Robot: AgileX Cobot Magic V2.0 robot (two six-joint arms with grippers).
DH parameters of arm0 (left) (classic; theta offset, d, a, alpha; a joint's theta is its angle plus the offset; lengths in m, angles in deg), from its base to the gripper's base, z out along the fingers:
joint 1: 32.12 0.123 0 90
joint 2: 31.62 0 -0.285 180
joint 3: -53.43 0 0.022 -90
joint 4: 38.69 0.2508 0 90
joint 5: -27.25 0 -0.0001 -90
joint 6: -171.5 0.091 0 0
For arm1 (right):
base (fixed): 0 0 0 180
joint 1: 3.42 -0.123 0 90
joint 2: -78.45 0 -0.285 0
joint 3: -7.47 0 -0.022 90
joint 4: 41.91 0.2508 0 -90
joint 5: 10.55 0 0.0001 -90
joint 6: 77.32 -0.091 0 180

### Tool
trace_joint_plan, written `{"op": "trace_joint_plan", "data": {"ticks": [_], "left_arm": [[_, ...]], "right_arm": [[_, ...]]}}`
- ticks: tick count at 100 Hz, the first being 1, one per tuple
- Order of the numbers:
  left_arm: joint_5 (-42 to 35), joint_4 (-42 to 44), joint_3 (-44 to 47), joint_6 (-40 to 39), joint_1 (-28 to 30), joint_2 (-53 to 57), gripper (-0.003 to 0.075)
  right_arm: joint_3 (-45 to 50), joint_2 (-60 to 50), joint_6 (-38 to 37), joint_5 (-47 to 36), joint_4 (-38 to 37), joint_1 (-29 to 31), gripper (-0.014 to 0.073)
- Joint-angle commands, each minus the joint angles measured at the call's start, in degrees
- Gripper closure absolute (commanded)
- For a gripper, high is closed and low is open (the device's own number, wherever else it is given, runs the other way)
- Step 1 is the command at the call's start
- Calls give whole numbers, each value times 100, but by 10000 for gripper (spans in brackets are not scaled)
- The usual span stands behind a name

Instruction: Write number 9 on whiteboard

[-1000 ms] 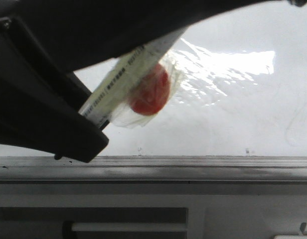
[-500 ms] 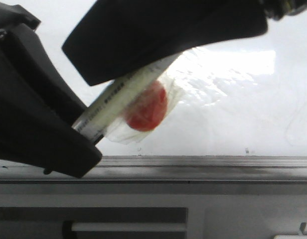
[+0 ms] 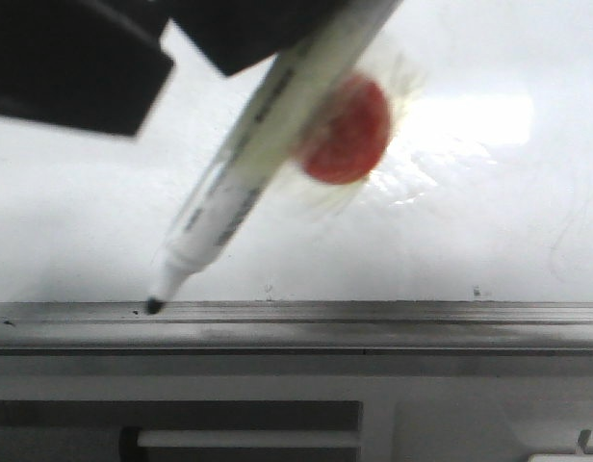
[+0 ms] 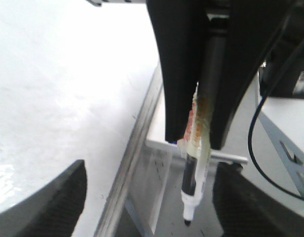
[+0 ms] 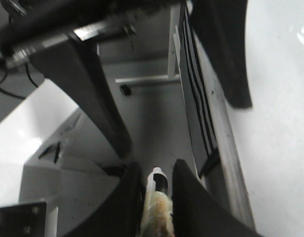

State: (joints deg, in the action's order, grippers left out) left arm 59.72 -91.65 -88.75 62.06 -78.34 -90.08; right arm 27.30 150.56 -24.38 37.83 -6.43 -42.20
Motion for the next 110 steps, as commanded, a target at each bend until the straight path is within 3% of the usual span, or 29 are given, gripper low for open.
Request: {"op": "trace_joint_plan", "data": {"ticks": [1, 14, 26, 32, 45, 69, 96, 110], "left_arm": [[-371, -273, -196, -309, -11, 500, 162], [-818, -249, -196, -583, 0, 1208, 224], [-1040, -249, -173, -623, 0, 1582, 272], [-1163, -206, -173, -784, 0, 1683, 298], [-1429, -71, -173, -1215, 0, 1726, 386], [-1683, 249, -173, -1620, 0, 1726, 741], [-1808, 799, 190, -2199, 0, 1871, 741], [-2192, 744, 668, -2399, 0, 2154, 741]], "right_arm": [[-704, -148, -1024, 501, -1134, 4, 653], [-1433, -177, -2102, 1197, -2557, -9, 651], [-1548, -524, -3363, 796, -3196, -9, 650], [-1374, -802, -3914, 208, -3198, -9, 650], [-407, -1433, -3916, -1418, -3496, -99, 650], [1804, -2143, -3916, -4440, -4849, -114, 650], [2003, -2063, -3905, -4623, -4860, -102, 654], [1708, -1896, -3905, -3989, -4860, -18, 654]]}}
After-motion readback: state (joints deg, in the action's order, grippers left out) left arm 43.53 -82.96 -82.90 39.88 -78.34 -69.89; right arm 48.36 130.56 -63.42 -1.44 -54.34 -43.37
